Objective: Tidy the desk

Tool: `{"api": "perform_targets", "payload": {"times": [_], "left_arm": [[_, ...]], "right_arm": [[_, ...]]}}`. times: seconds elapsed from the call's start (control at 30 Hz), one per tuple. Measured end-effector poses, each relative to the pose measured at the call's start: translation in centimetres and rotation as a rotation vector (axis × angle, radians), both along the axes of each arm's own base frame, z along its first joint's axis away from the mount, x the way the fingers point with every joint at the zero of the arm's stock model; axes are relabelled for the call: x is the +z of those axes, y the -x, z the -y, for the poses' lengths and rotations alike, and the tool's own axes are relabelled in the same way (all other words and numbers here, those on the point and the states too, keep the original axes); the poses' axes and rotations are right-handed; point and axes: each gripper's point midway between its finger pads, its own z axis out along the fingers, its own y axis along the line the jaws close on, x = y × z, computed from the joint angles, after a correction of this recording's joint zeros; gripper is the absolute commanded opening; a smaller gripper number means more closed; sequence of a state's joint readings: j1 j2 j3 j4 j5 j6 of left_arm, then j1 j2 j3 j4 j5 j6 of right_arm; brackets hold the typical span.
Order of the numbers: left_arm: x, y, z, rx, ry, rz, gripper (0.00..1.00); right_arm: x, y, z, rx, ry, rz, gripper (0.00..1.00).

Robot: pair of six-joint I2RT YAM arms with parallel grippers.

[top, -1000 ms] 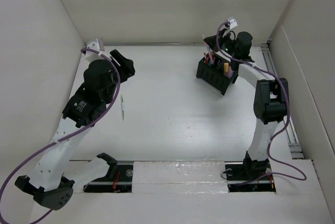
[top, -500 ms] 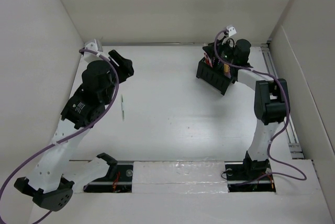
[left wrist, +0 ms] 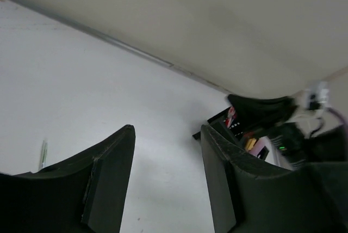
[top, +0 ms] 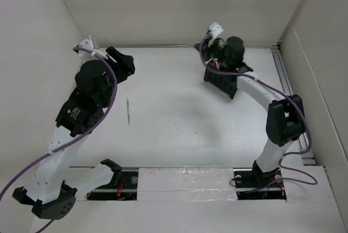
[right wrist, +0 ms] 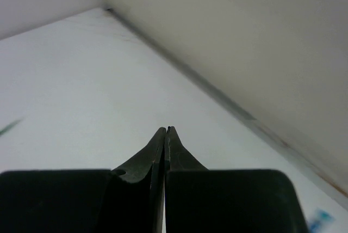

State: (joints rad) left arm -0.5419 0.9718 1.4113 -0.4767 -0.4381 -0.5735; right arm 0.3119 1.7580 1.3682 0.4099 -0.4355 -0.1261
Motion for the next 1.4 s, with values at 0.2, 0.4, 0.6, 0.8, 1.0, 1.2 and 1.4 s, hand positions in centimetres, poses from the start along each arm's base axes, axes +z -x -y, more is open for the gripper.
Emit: {"api": "perform_targets", "payload": {"times": [0.2,0.4,0.6,0.8,1.0,1.2,1.4], "left_arm": [[6.6,1.6,-0.6,-0.023,0.067,0.143,0.02],[9.2,2.8,-0.5,-0.068,0.095,0.196,0.11],[8.2,3.5,-0.1,-0.107,0.084,0.165,0.39],[4.8,4.6,0.1,-0.15,0.047,0.083,0.41],[3.2,6.0,0.3,-0.199,0.048,0.057,0.41],[2.4,6.7,0.5,-0.229,0.049,0.045,0.41],[2.1,7.2,0.1,-0.221,0.043,0.037,0.41]], "right_arm": [[-5.9,8.0,-18.2,0.287,0.147,-0.11,0.11],[-15.6,14.5,-28.4,0.43,0.358,-0.277,0.54],[-19.5,13.9,-32.2,0.376,0.448,-0.33,0.64],[-21.7,12.3,-33.3,0.275,0.448,-0.378,0.7],[-24.0,12.7,-34.6,0.255,0.426,-0.421,0.71],[-24.8,14.9,-36.2,0.26,0.378,-0.485,0.61],[-25.6,15.5,-36.3,0.221,0.355,-0.526,0.41]]}}
